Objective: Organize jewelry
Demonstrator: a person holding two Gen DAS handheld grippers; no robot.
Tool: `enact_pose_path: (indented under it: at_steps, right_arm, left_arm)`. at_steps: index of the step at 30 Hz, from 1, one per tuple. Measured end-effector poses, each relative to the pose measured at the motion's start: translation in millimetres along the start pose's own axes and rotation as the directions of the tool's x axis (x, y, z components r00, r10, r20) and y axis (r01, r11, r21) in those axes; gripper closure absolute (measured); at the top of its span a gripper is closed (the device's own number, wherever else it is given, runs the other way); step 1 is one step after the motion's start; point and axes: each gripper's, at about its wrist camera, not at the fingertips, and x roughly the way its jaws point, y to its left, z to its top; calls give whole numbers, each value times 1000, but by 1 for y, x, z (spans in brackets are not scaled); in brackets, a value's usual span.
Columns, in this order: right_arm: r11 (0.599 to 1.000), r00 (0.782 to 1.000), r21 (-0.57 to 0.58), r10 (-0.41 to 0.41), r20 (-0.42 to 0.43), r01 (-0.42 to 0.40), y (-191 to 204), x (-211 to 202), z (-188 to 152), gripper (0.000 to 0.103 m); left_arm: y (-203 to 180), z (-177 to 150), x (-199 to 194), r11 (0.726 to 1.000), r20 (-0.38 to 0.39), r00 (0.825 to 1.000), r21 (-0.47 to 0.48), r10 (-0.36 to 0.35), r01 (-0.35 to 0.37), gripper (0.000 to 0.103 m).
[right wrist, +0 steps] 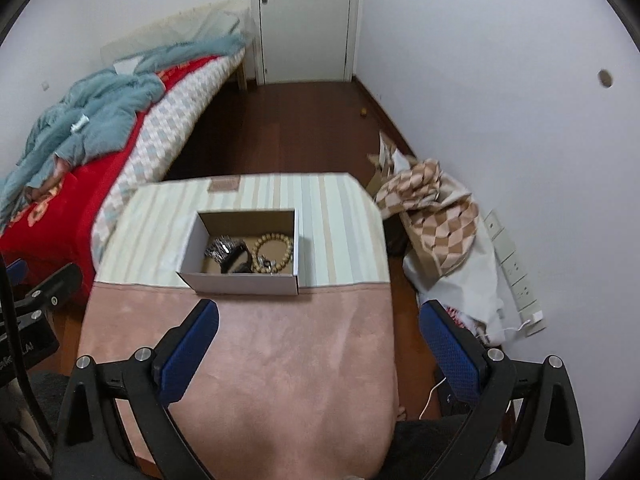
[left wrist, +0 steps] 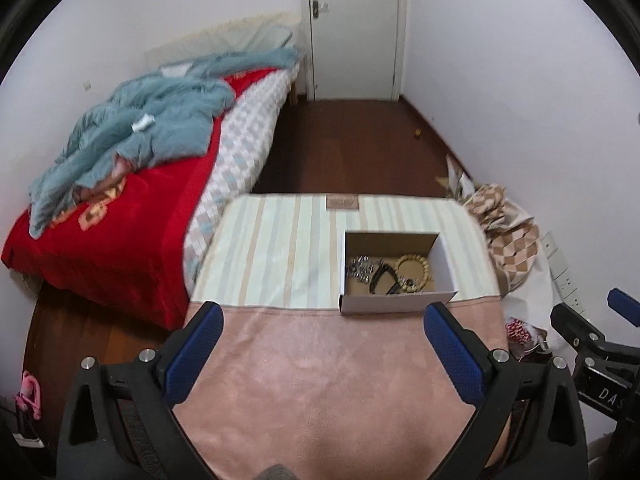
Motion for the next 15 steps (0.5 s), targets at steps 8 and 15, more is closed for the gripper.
enact_pose_path:
  at_steps: [8, 15]
  right_arm:
    - [1000, 995, -6, 10, 97, -10, -2, -83, 3, 1]
    - [1000, 992, -24, 5, 129, -2, -3, -125, -2, 1]
  left_arm:
    - [-1, 0, -63, 1000, 46, 999, 19, 0, -1, 1]
    - [0, -1, -84, 1000, 43, 999, -8, -26, 26, 1]
